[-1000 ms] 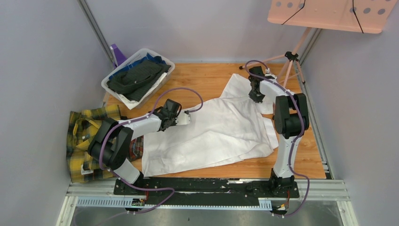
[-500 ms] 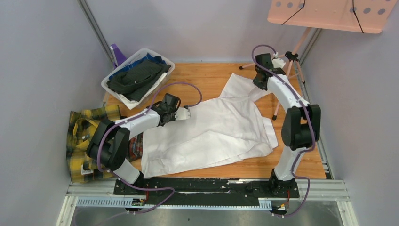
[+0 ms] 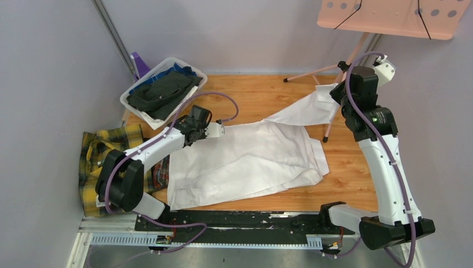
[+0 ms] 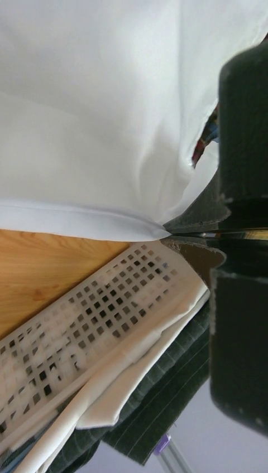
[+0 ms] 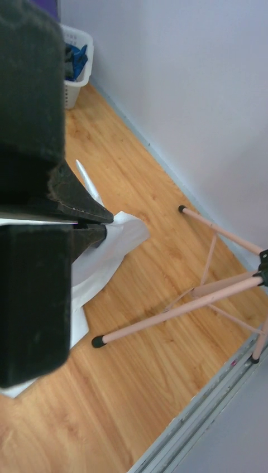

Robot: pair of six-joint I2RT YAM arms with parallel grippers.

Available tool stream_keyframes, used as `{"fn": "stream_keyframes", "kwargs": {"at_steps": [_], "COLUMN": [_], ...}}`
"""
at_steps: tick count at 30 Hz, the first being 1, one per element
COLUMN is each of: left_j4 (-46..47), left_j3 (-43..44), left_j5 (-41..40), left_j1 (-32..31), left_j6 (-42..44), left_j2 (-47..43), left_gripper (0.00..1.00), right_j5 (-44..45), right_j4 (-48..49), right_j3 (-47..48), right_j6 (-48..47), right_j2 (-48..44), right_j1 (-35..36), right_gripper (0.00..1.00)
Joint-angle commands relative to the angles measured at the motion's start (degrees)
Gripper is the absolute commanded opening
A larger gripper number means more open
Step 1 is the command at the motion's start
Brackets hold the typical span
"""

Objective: Fold and stack the long sleeve shirts
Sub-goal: Fold the shirt at the center of the board.

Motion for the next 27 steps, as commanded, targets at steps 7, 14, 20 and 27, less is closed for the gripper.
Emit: {"fn": "stream_keyframes", "kwargs": {"at_steps": [7,14,20,27], "left_j4": [-3.31,-6.83,-6.17,-6.20], "left_j3": [-6.59,-10.06,-12.02,-12.76], "left_j5": [-1.85,-0.82,-1.67,-2.42], "left_j1": [0.17,0.17,0.18,0.17], "left_j6": [3.29,3.33,3.77,4.26], "left_j2": [-7.28,-9.13,-10.53,-10.97], "left_gripper": [0.15,0.23,0.26,0.27], "right_j5": [1.15,3.05,5.63,9.03], "right_j4": [-14.01,-16.62,-16.98,-19.62], "right_j3": [0.50,0.38,0.96,3.60], "right_j6": [2.70,2.96,1.86,0.50], "right_j2": [-7.85,-11.12,-11.76,-13.22], "right_j1": [-0.17,-0.17,-0.16,-0.16], "right_gripper": [0.00,0.00,0.00,0.00]}}
